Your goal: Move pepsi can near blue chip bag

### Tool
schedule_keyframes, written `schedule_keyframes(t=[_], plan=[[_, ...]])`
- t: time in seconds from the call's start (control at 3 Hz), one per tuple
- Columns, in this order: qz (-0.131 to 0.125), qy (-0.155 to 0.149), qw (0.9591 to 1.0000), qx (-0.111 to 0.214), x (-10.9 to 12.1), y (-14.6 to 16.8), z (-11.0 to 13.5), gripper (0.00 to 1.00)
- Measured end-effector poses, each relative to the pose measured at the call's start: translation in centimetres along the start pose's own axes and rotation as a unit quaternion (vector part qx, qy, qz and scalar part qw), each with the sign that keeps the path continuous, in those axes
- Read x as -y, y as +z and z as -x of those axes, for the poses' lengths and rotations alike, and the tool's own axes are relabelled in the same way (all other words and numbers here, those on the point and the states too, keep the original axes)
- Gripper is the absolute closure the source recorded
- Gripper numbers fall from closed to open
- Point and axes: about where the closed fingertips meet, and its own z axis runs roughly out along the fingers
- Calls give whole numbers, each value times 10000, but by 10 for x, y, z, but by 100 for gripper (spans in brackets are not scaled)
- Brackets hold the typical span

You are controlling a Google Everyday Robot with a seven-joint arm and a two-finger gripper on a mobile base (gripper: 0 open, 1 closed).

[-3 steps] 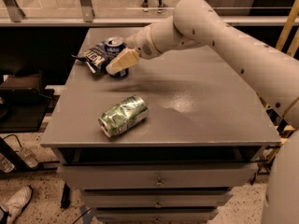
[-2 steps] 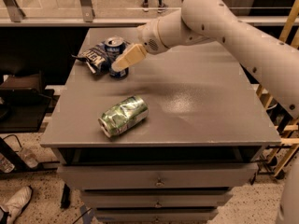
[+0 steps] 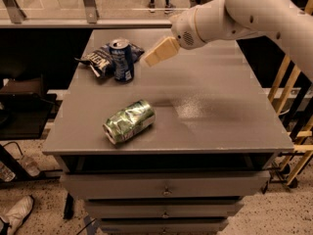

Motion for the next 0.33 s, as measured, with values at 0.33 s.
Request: schedule_keyframes(t=[0.33], plan=[[-352, 221, 9991, -87, -2, -41, -14, 0]])
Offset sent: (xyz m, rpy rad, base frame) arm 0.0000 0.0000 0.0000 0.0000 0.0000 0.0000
